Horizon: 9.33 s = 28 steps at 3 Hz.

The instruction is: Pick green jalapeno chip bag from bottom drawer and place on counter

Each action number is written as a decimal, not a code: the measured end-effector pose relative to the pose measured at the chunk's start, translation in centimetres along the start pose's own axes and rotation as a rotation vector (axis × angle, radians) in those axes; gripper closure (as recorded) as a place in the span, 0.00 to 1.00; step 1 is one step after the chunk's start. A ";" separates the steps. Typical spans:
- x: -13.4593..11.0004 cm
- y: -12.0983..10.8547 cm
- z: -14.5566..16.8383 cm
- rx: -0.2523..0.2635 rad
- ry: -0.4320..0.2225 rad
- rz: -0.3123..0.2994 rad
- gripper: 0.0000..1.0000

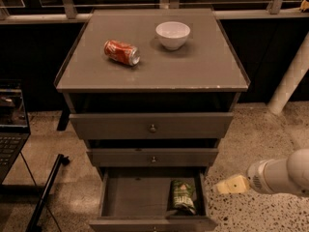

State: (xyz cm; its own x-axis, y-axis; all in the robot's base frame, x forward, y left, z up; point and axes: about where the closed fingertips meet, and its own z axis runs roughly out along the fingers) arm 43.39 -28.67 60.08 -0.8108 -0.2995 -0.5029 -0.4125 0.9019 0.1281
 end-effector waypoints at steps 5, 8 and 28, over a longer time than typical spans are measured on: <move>4.5 -2.5 13.5 -0.208 -0.127 0.122 0.00; 6.8 -3.8 22.3 -0.456 -0.095 0.129 0.00; 13.2 0.5 44.3 -0.446 0.156 0.312 1.00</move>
Offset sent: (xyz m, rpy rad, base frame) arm 0.0263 0.0321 -0.1305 0.1483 0.1002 0.0129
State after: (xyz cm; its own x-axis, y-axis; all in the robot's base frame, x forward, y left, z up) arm 50.83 -18.39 15.64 -0.9603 -0.1126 -0.2554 -0.2514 0.7463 0.6163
